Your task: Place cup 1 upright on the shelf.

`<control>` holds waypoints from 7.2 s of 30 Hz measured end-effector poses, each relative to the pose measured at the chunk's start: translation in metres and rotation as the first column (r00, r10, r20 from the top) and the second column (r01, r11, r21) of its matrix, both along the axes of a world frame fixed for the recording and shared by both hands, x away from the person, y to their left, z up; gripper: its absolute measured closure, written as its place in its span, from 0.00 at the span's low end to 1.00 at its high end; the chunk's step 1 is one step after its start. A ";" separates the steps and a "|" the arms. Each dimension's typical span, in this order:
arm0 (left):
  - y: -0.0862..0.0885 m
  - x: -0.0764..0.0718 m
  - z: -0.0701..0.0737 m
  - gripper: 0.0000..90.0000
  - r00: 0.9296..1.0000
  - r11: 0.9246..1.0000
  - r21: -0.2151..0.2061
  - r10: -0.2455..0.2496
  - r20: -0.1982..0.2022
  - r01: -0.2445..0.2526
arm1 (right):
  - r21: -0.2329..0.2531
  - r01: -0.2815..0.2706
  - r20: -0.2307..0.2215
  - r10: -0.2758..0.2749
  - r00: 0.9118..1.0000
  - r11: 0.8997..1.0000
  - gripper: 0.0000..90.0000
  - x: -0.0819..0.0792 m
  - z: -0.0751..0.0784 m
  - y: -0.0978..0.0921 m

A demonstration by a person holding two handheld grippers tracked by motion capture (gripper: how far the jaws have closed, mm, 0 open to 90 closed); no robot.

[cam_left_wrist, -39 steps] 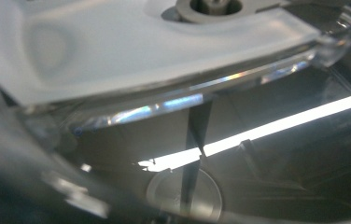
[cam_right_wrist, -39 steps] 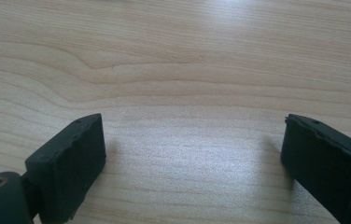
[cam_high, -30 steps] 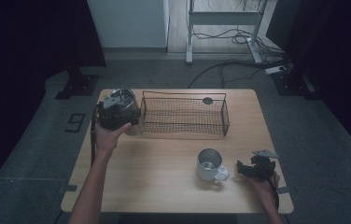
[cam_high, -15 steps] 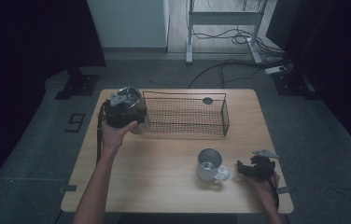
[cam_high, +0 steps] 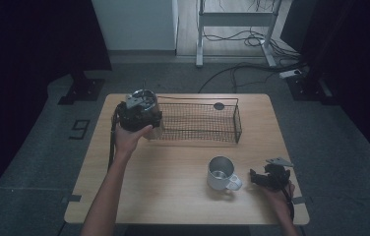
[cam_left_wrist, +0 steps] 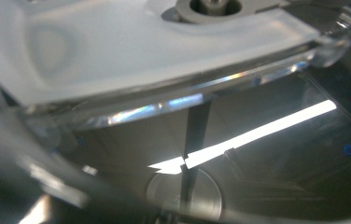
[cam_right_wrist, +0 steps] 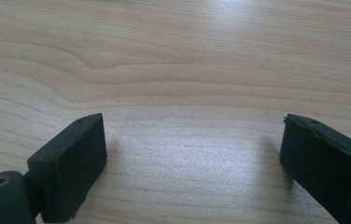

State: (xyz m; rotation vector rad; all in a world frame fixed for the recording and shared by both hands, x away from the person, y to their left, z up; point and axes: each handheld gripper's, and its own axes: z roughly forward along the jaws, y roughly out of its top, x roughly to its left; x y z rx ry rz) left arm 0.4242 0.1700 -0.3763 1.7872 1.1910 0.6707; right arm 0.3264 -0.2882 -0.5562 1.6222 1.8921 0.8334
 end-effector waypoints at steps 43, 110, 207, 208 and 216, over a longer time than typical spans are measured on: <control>-0.031 0.036 0.012 0.04 1.000 1.000 0.015 0.010 -0.002 -0.010 | 0.000 -0.001 0.000 0.001 1.000 1.000 0.08 0.000 0.000 0.000; -0.071 0.096 -0.048 0.04 0.993 0.998 0.038 0.053 -0.101 -0.050 | 0.002 -0.004 0.001 0.004 1.000 1.000 0.09 0.000 0.000 0.000; -0.047 0.004 -0.034 0.01 0.999 0.999 -0.020 -0.037 0.014 0.038 | 0.000 -0.009 0.000 0.009 1.000 1.000 0.09 0.001 0.000 0.000; -0.047 0.004 -0.034 0.01 0.999 0.999 -0.020 -0.037 0.014 0.038 | 0.000 -0.009 0.000 0.009 1.000 1.000 0.09 0.001 0.000 0.000; -0.035 -0.018 -0.034 0.01 0.998 0.997 -0.041 -0.065 -0.008 0.064 | -0.001 -0.008 -0.001 0.008 1.000 1.000 0.09 0.001 0.000 0.000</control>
